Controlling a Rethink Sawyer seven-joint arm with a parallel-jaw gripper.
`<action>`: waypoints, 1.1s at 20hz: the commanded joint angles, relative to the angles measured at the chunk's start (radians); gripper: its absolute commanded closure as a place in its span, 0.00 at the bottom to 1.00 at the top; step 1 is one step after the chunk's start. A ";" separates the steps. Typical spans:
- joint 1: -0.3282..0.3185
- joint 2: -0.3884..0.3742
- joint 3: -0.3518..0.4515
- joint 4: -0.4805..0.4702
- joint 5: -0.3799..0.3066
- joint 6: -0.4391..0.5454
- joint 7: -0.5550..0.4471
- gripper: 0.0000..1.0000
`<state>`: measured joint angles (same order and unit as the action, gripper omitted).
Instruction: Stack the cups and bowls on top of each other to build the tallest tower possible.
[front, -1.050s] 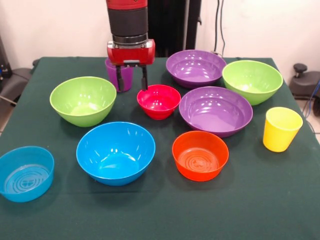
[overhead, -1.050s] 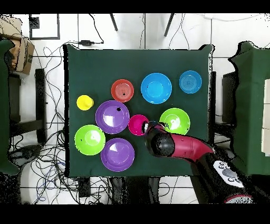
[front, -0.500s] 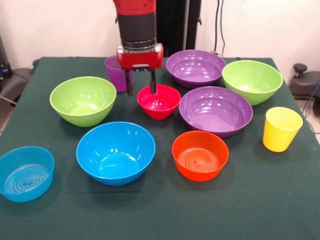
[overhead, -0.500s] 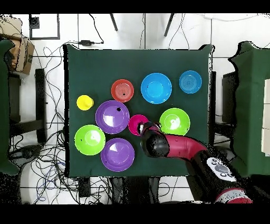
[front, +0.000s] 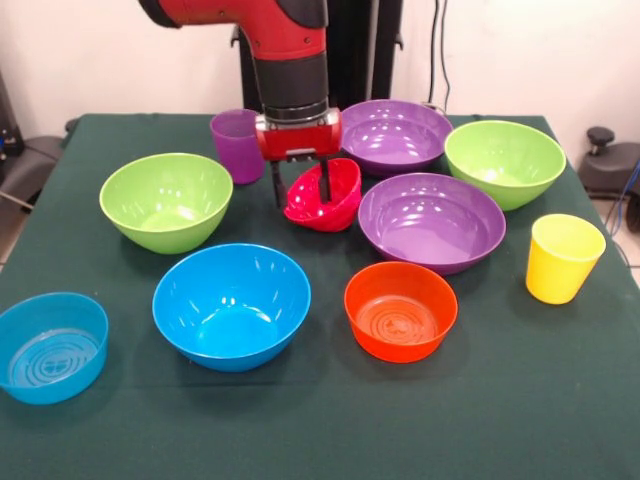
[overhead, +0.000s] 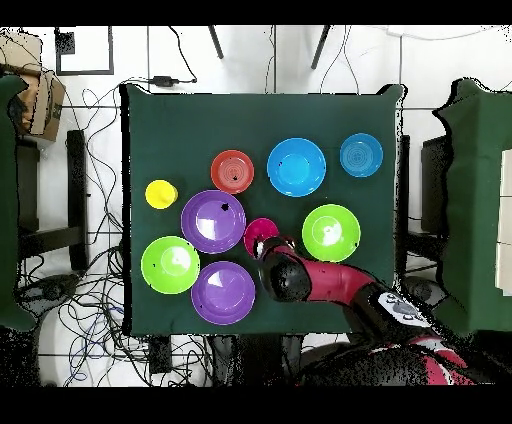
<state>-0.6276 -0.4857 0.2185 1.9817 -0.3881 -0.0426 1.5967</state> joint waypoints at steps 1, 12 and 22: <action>0.039 0.108 0.018 -0.089 -0.063 -0.072 0.099 0.00; 0.056 0.069 0.008 -0.058 -0.043 -0.059 0.110 0.00; 0.089 -0.069 0.000 0.036 -0.002 0.001 0.141 0.00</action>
<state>-0.5879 -0.4800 0.1974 1.9906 -0.3956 -0.0793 1.5974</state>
